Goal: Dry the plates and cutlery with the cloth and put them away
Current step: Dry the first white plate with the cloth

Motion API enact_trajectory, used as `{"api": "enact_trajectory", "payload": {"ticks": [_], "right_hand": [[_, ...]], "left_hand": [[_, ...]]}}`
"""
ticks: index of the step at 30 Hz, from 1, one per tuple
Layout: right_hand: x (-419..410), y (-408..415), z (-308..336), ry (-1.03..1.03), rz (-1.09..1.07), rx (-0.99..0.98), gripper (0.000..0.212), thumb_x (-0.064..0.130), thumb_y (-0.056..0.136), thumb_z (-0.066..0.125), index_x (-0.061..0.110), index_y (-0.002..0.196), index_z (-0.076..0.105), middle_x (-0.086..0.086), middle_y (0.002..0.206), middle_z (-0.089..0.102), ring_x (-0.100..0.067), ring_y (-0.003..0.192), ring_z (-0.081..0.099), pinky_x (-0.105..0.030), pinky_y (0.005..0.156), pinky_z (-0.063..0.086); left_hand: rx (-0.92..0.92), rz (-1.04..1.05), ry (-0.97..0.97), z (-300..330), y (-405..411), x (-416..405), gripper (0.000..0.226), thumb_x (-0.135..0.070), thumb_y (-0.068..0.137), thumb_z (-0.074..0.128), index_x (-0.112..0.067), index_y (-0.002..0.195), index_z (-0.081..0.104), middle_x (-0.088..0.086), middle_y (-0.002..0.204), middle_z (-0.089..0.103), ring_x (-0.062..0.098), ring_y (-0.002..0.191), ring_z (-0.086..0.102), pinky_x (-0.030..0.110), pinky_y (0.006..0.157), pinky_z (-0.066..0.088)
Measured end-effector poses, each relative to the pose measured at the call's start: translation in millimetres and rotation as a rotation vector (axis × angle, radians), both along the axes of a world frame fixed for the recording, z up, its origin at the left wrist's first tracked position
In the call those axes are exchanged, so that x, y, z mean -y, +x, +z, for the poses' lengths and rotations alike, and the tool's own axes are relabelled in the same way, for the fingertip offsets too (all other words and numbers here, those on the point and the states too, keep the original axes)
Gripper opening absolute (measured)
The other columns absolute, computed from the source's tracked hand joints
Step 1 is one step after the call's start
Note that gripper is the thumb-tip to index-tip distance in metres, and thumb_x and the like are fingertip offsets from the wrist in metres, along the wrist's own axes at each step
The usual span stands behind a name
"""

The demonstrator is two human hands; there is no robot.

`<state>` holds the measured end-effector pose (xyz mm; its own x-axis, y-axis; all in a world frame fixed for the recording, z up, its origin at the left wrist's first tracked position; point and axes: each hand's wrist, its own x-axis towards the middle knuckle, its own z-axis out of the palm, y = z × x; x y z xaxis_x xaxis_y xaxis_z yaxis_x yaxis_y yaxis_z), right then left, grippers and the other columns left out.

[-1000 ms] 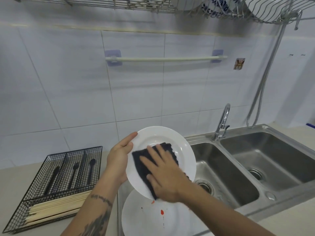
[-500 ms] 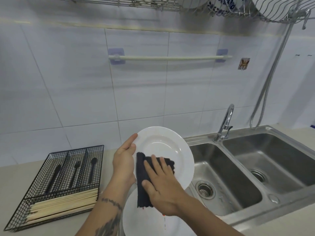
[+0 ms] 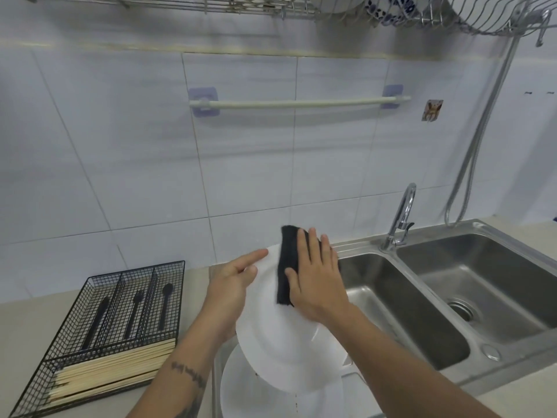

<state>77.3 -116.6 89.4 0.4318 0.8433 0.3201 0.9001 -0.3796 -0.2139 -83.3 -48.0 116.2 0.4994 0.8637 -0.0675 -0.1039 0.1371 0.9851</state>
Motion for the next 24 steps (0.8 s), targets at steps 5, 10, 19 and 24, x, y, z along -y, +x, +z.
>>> {"api": "enact_trajectory", "payload": {"ticks": [5, 10, 19, 24], "right_hand": [[-7.1, -9.5, 22.7, 0.089, 0.121, 0.151, 0.072, 0.043, 0.093, 0.032, 0.018, 0.156, 0.011, -0.009, 0.155, 0.029, -0.035, 0.135, 0.032, -0.05, 0.112, 0.026], [6.3, 9.9, 30.6, 0.088, 0.115, -0.014, 0.053, 0.035, 0.094, 0.046, 0.03, 0.142, 0.024, 0.0, 0.109, 0.043, -0.027, 0.092, 0.051, -0.04, 0.072, 0.047], [3.2, 14.1, 49.3, 0.074, 0.288, 0.047, 0.051, 0.038, 0.095, 0.046, 0.033, 0.141, 0.025, 0.004, 0.109, 0.045, -0.025, 0.093, 0.053, -0.04, 0.069, 0.044], [21.3, 20.4, 25.3, 0.01, 0.071, 0.263, 0.071, 0.04, 0.093, 0.036, 0.019, 0.155, 0.008, -0.01, 0.148, 0.034, -0.033, 0.132, 0.036, -0.05, 0.105, 0.034]], "left_hand": [[0.074, -0.052, -0.019, 8.1, -7.3, -7.5, 0.041, -0.001, 0.1, 0.048, -0.026, 0.106, 0.08, 0.007, 0.118, 0.074, 0.029, 0.114, 0.068, 0.05, 0.104, 0.05], [0.192, -0.04, -0.091, -0.7, -31.3, -15.3, 0.04, -0.002, 0.096, 0.051, -0.028, 0.102, 0.08, 0.009, 0.11, 0.076, 0.027, 0.09, 0.074, 0.039, 0.072, 0.061], [0.052, -0.353, -0.025, 20.7, -28.9, -42.8, 0.041, -0.001, 0.094, 0.053, -0.028, 0.116, 0.075, 0.015, 0.122, 0.071, 0.034, 0.097, 0.071, 0.043, 0.081, 0.061], [0.074, -0.096, -0.021, 2.5, -13.9, -27.6, 0.045, 0.0, 0.097, 0.052, -0.034, 0.113, 0.077, 0.011, 0.12, 0.072, 0.037, 0.102, 0.07, 0.051, 0.091, 0.056]]}}
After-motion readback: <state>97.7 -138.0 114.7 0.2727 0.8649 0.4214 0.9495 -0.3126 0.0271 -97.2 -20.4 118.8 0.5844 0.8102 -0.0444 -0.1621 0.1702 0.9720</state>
